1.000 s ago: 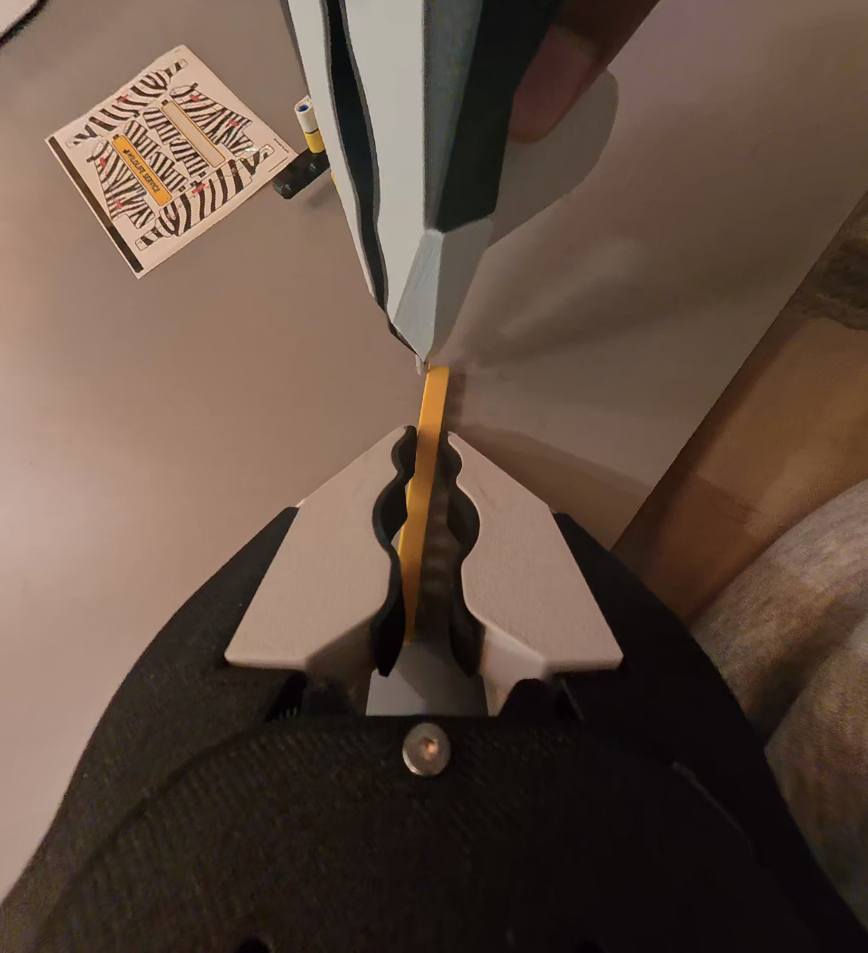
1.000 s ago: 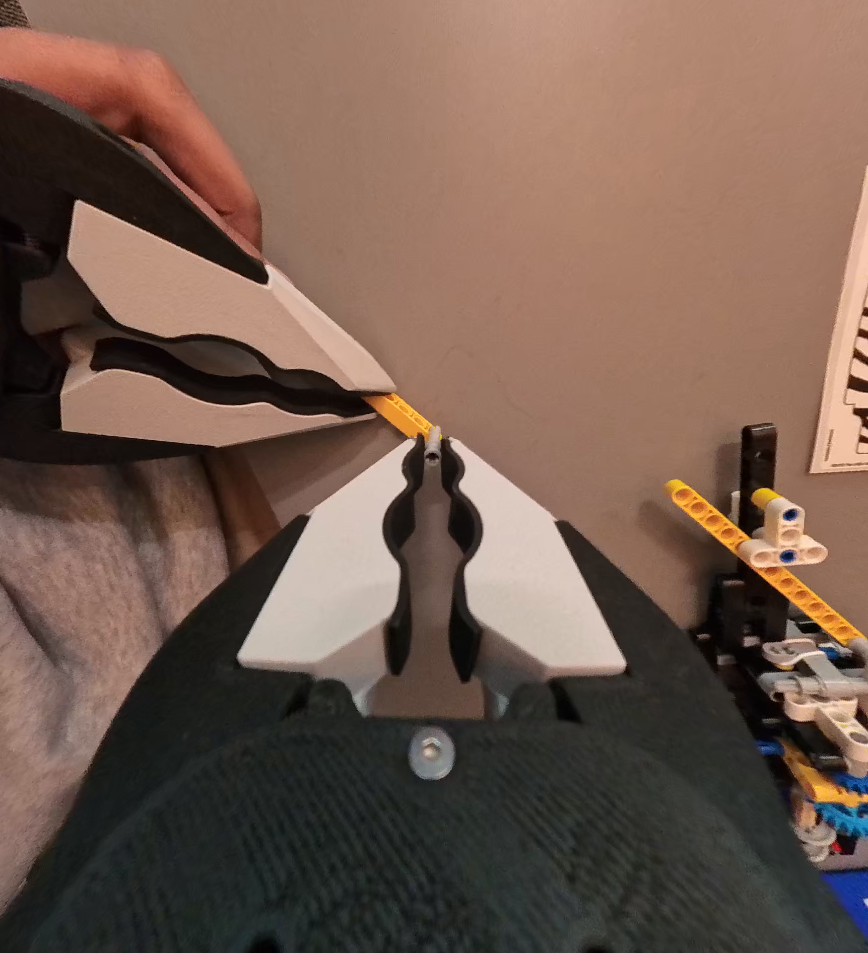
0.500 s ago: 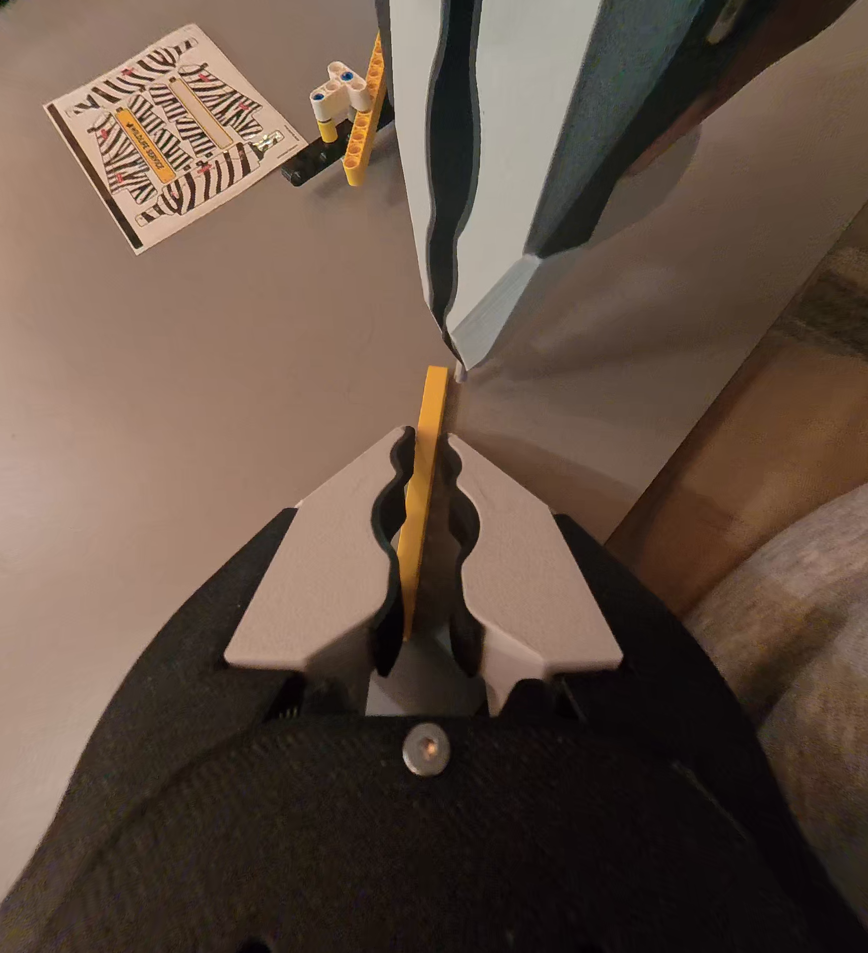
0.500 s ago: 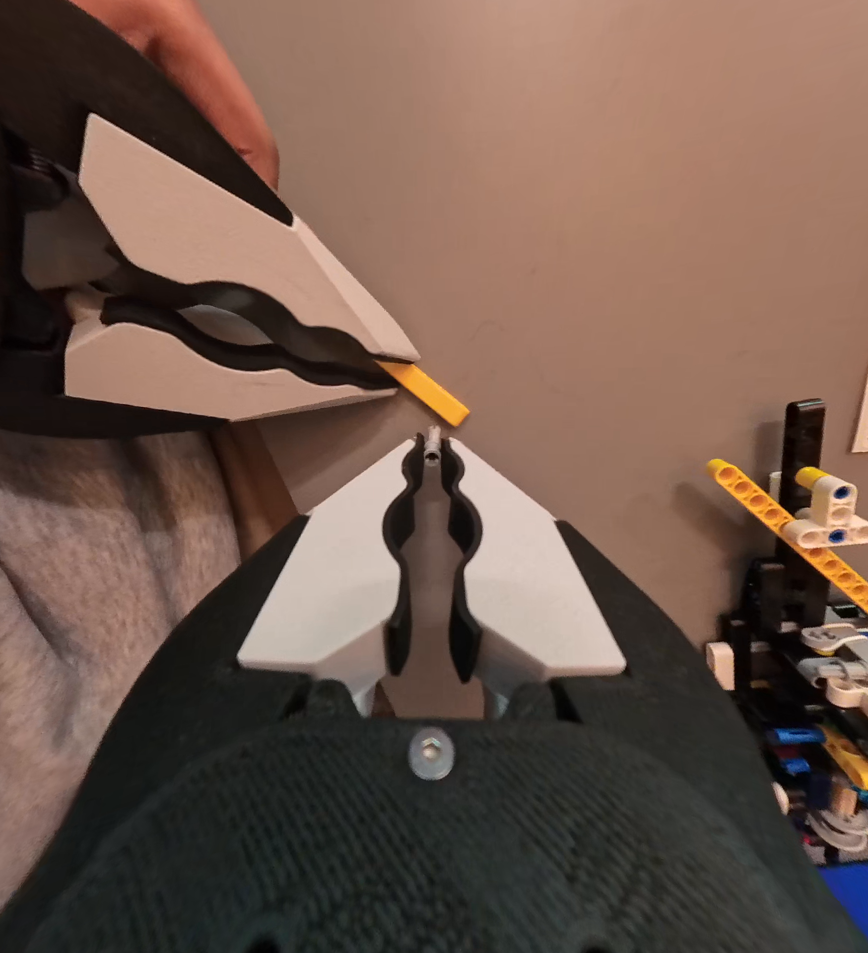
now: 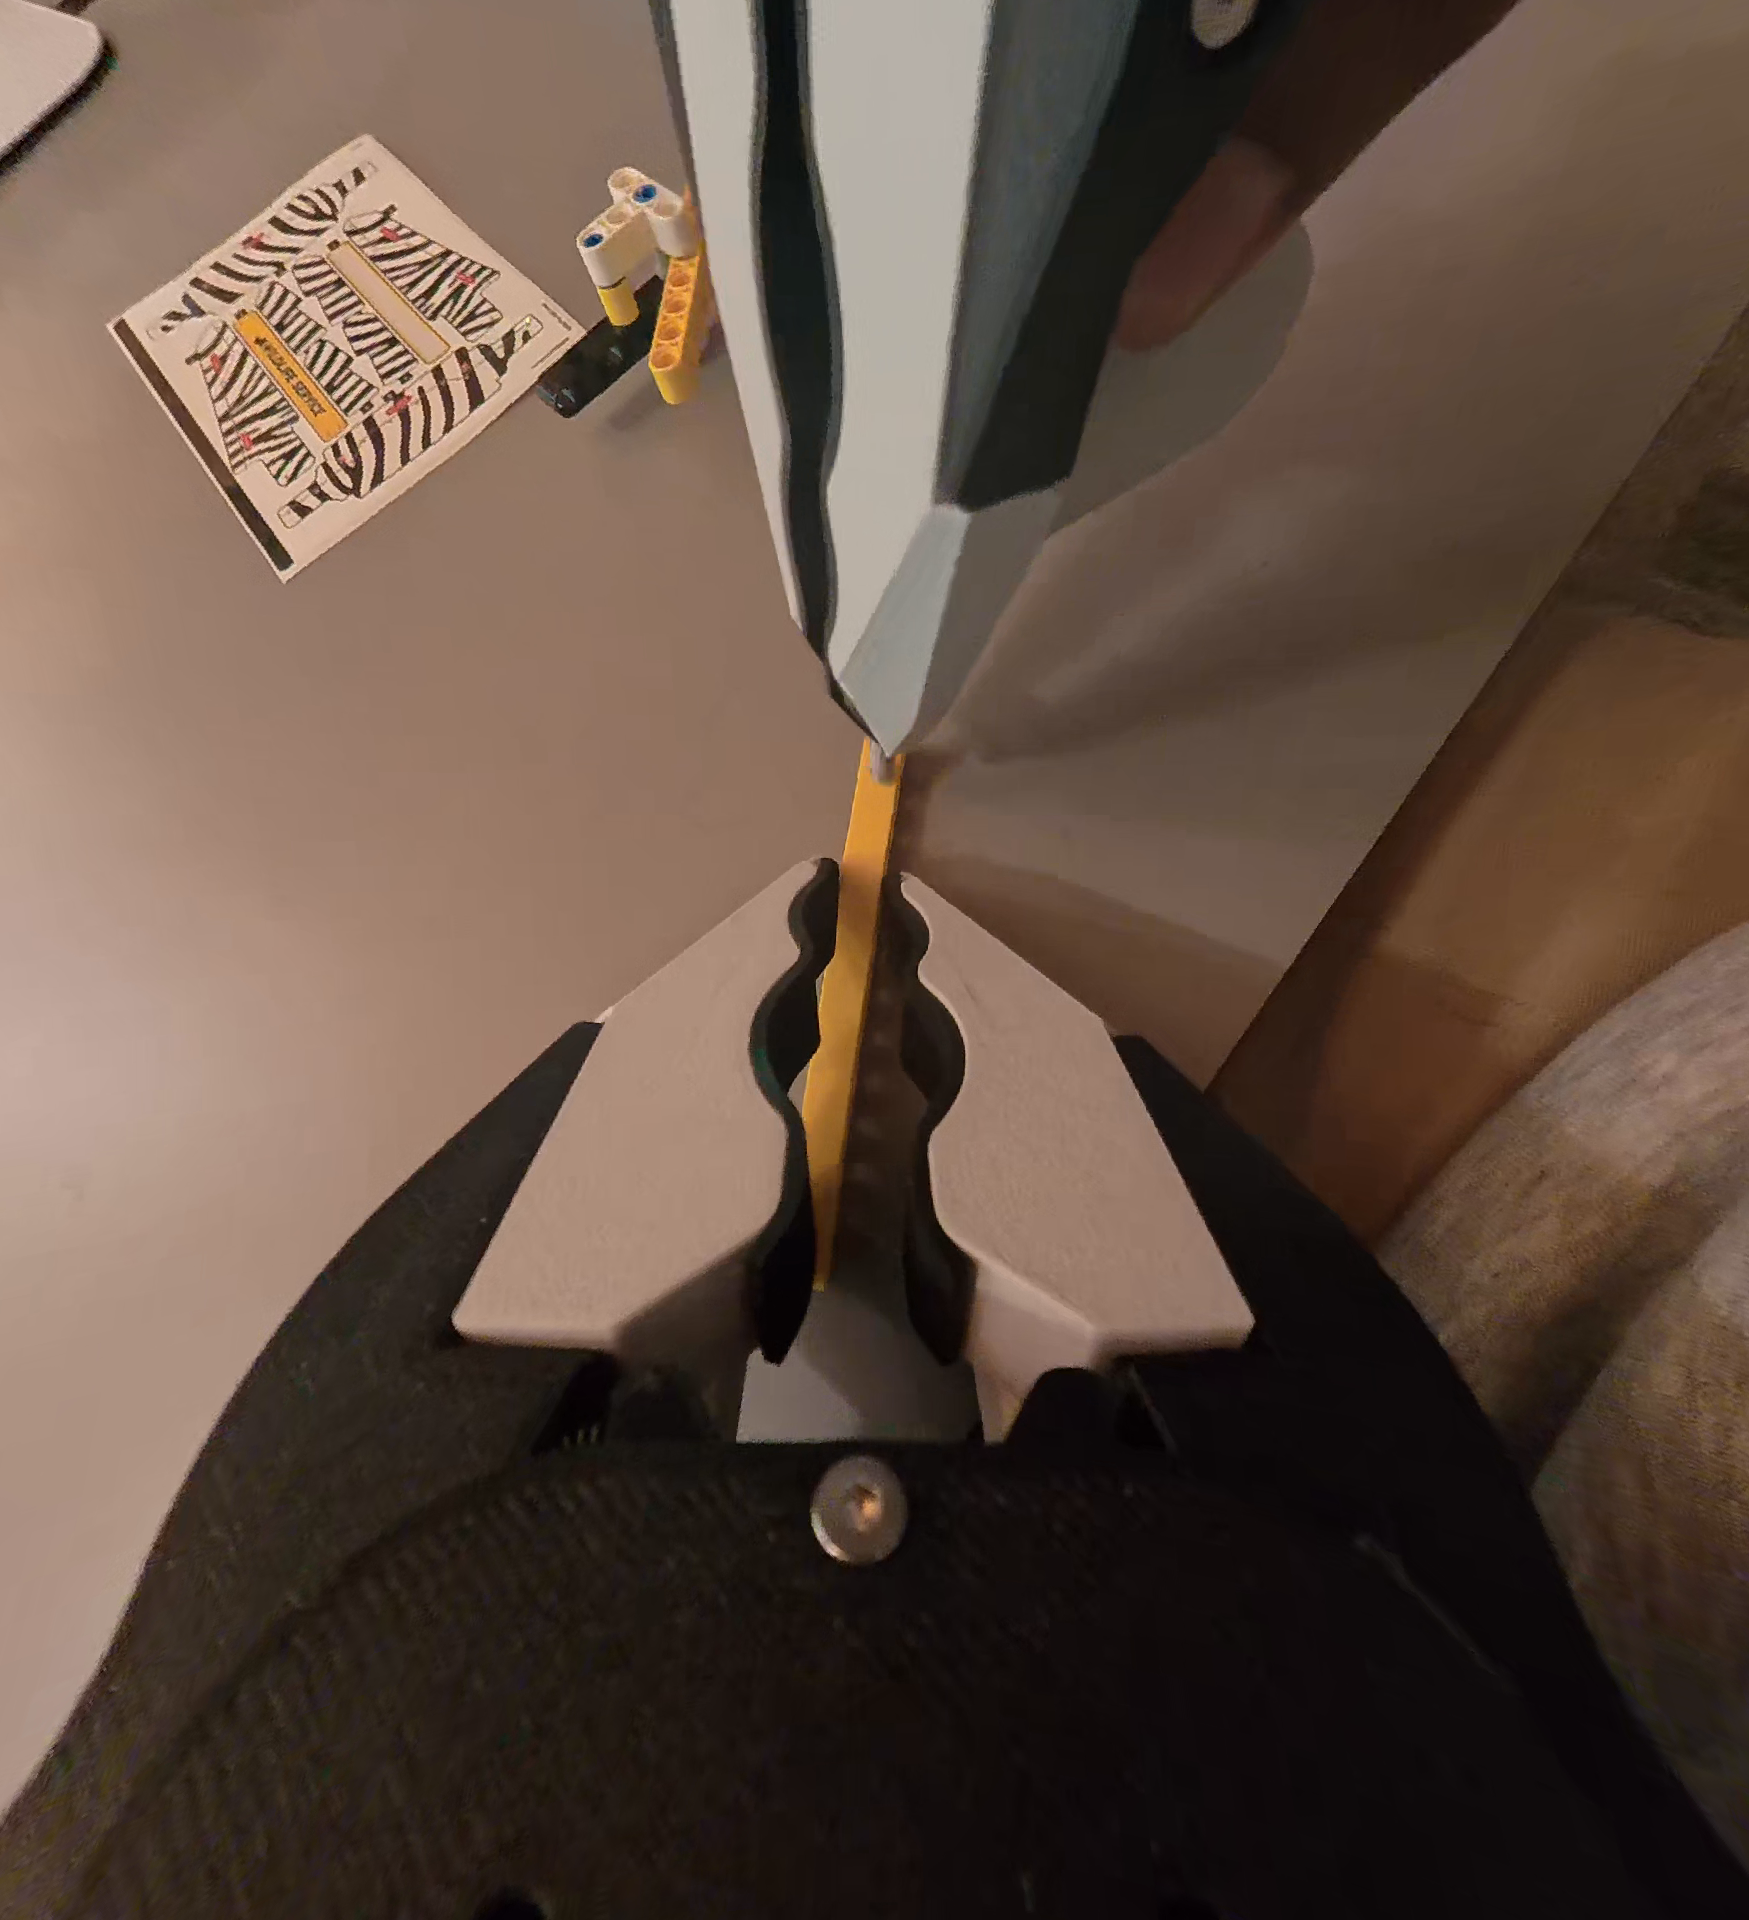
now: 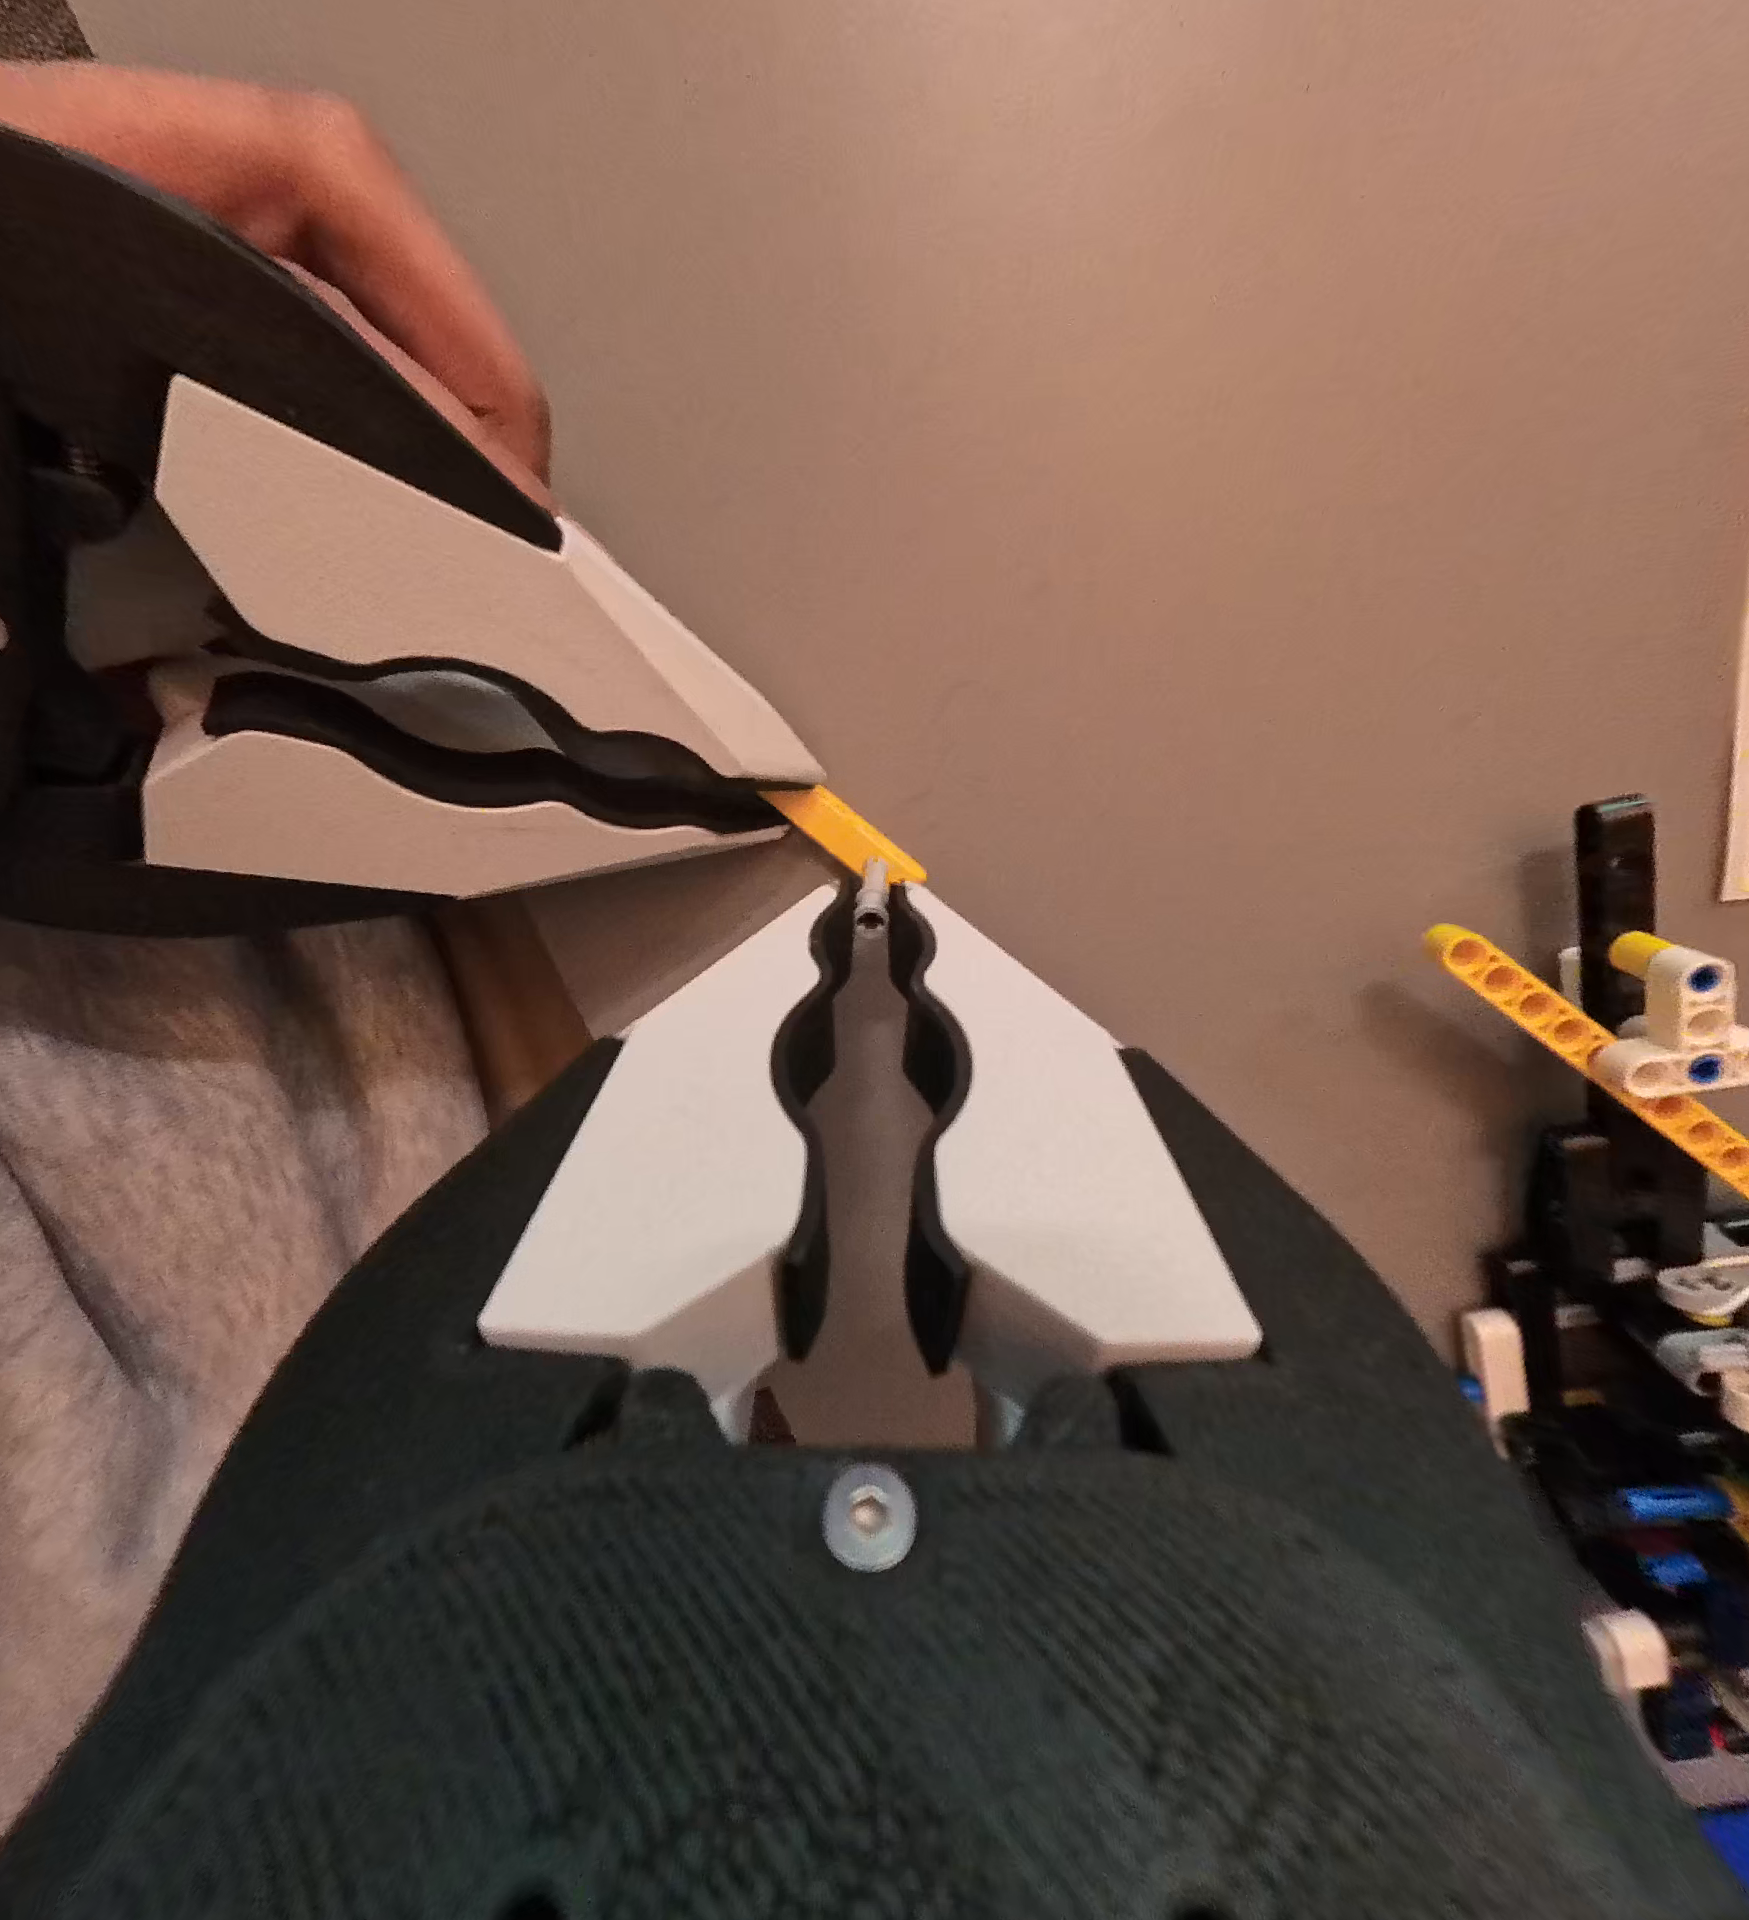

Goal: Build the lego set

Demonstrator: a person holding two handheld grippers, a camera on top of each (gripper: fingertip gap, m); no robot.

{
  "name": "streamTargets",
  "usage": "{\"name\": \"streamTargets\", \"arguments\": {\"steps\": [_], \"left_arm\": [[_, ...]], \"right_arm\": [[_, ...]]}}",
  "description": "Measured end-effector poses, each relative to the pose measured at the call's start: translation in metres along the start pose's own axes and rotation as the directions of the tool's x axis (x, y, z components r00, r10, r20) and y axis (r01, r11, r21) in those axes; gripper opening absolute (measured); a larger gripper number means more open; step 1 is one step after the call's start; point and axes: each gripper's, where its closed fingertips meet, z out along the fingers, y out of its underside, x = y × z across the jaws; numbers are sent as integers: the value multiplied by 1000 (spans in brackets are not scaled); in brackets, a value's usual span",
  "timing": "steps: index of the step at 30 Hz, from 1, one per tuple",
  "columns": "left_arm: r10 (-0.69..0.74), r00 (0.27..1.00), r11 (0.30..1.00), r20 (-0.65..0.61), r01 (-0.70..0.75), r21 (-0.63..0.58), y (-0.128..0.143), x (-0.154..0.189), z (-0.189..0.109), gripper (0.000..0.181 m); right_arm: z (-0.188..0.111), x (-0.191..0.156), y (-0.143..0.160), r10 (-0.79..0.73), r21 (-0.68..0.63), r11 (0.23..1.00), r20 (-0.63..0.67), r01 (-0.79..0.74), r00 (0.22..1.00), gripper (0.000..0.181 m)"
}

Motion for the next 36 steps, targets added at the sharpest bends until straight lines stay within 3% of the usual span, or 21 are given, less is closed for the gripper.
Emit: {"name": "streamTargets", "arguments": {"steps": [8,18,26,36], "left_arm": [[-53,997,998,-49,54,12,1,4,-2,23],[-163,976,985,-144,168,26,-6,5,0,27],[-162,976,987,-142,162,-10,-5,13,9,18],[-164,977,986,-138,165,-5,-5,13,9,7]], "right_arm": [[4,-7,14,38,1,999,-3,-38,999,4],[-13,1,7,19,11,1000,-53,-18,998,4],[-5,0,8,-69,-91,994,-35,66,997,4],[-1,0,10,-60,-141,988,-11,58,998,4]]}}
